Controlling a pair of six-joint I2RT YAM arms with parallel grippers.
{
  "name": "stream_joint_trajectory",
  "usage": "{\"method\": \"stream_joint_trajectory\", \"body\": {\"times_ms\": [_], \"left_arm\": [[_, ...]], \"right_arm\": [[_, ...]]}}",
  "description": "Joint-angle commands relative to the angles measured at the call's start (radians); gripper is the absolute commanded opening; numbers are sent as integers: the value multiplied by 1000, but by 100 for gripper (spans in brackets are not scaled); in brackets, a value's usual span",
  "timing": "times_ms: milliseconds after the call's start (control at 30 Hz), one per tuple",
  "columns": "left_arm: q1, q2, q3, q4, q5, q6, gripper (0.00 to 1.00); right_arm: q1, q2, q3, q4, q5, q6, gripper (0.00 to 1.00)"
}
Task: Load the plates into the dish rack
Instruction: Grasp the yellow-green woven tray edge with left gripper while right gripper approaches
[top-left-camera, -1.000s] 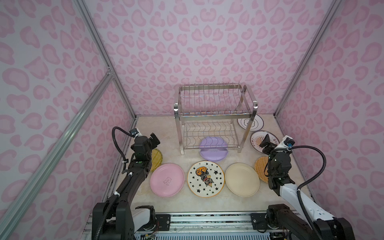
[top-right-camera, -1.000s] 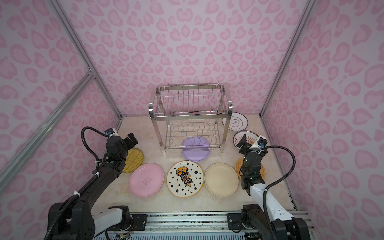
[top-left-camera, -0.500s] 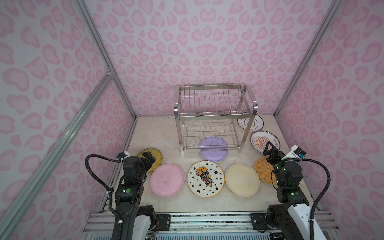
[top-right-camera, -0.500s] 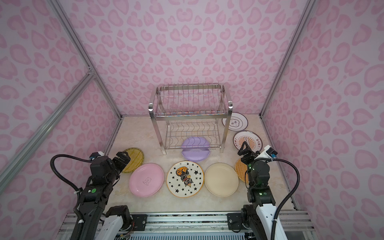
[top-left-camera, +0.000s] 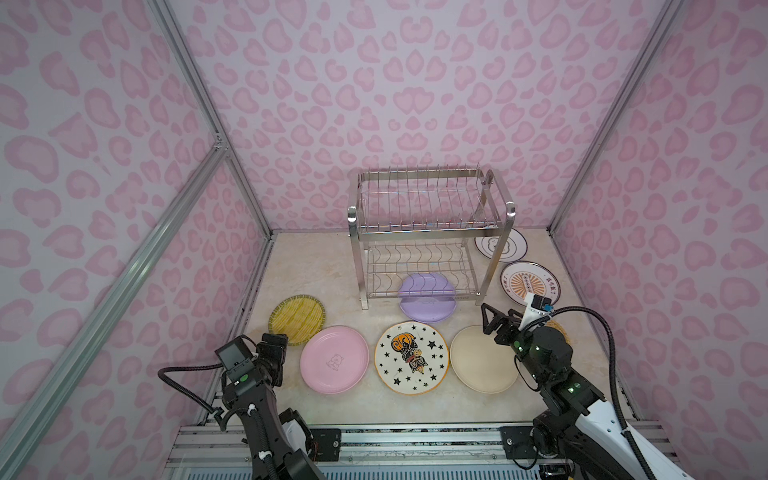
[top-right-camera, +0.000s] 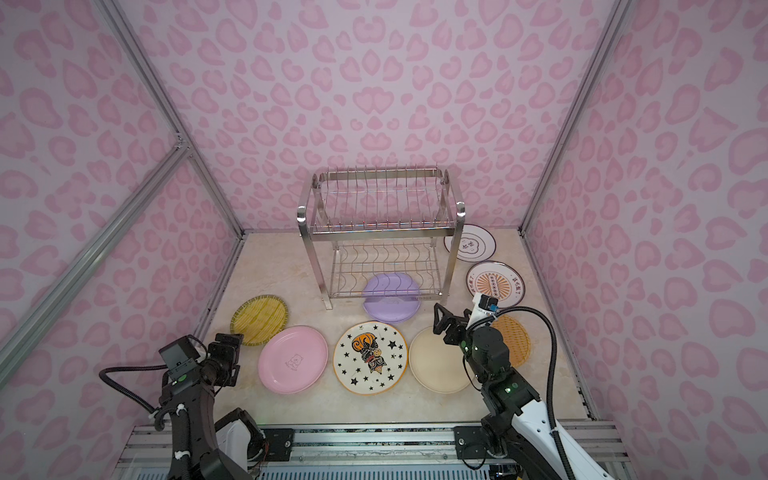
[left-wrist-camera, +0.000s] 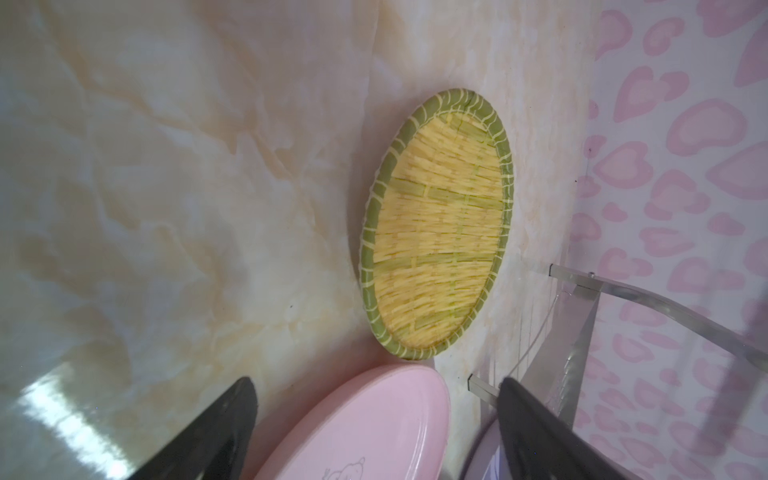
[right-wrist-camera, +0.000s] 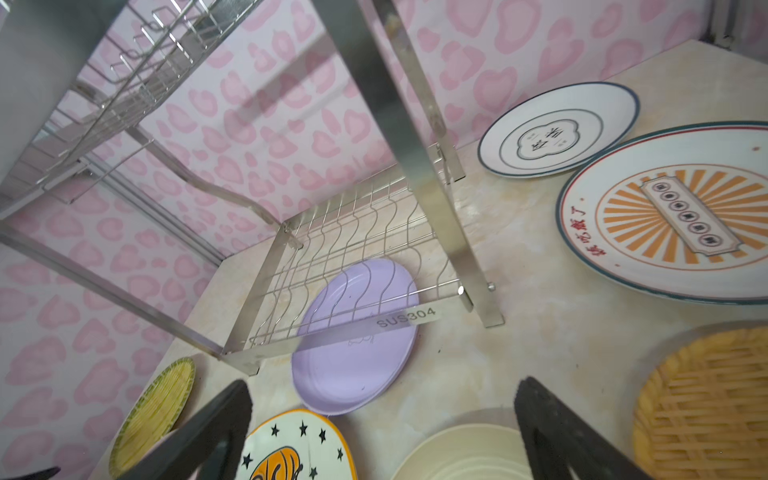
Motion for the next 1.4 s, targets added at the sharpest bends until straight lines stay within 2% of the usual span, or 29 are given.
{"method": "stream_joint_trajectory", "body": {"times_ms": [0,167,367,667,833,967,1133,1367], "left_arm": [[21,52,-15,116,104,19,90],[23,108,-41,211,127,10,86],[24,196,-72,310,161,-1,84],[28,317,-111,484,164,-42,77],[32,479,-142,702,186,-105,71],[32,573,-156,801,194,-129,65],[32,615,-167,846,197,-129,59],[38,659,-176,890,196,-139,44]], "right_arm": [[61,55,20,69,11,-47,100],[164,110,44,94,18,-102,100],[186,206,66,146,-103,-109,100],[188,229,48,185,-116,-98,100],[188,227,45,186,-111,-98,100],[188,218,41,189,-104,-96,100],[188,210,35,194,-106,-88,100],[188,202,27,204,-105,-78,99]]}}
